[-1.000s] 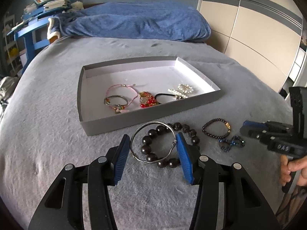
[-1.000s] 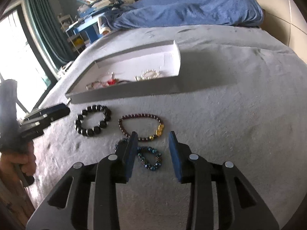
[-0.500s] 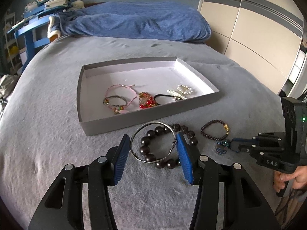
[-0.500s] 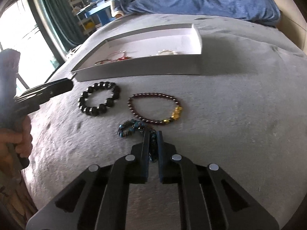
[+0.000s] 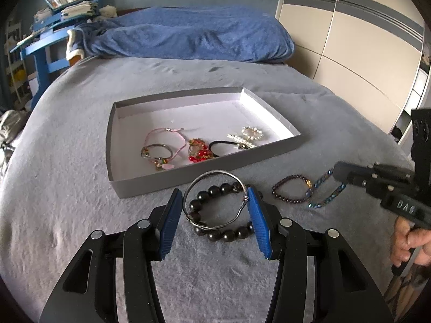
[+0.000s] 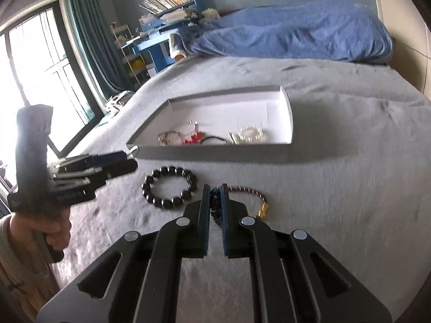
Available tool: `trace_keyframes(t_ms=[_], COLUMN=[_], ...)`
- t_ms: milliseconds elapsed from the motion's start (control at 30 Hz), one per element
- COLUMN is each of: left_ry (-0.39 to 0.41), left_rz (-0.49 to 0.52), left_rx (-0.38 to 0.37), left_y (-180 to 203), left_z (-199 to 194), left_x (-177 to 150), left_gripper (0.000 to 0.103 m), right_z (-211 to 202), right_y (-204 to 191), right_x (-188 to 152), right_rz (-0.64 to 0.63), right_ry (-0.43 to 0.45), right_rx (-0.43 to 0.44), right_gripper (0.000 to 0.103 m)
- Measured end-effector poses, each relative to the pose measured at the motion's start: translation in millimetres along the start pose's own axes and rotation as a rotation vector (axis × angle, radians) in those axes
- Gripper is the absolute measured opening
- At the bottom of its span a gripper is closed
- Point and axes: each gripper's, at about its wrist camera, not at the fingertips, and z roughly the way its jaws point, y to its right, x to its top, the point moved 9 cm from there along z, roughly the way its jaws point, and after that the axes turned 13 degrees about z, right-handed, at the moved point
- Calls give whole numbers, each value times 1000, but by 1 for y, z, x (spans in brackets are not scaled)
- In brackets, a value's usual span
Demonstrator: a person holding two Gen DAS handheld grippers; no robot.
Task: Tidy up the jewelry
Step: 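Lift the bangle with the left gripper while the right gripper lifts the blue bracelet, then lower the bangle and blue bracelet into the tray and open both grippers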
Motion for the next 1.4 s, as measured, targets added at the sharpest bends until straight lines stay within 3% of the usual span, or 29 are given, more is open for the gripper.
trace_keyframes(t_ms=[333, 867, 1167, 1400], left_ry=[-3, 8, -27, -62], left_rz=[-14, 26, 54, 19], left_rx=[19, 28, 35, 46], left_y=[-7, -17, -24, -40], left_z=[1, 15, 44, 76], left_x=[5, 31, 44, 55], left_gripper=[51, 51, 51, 51], right_z=[-12, 4, 21, 45], right_y=[-15, -18, -21, -20], right_x=[40, 73, 98, 114], right_rz=[2, -12, -3, 15], right_ry=[88, 115, 127, 118], right_rx=[47, 43, 51, 53], right_gripper=[7, 7, 7, 7])
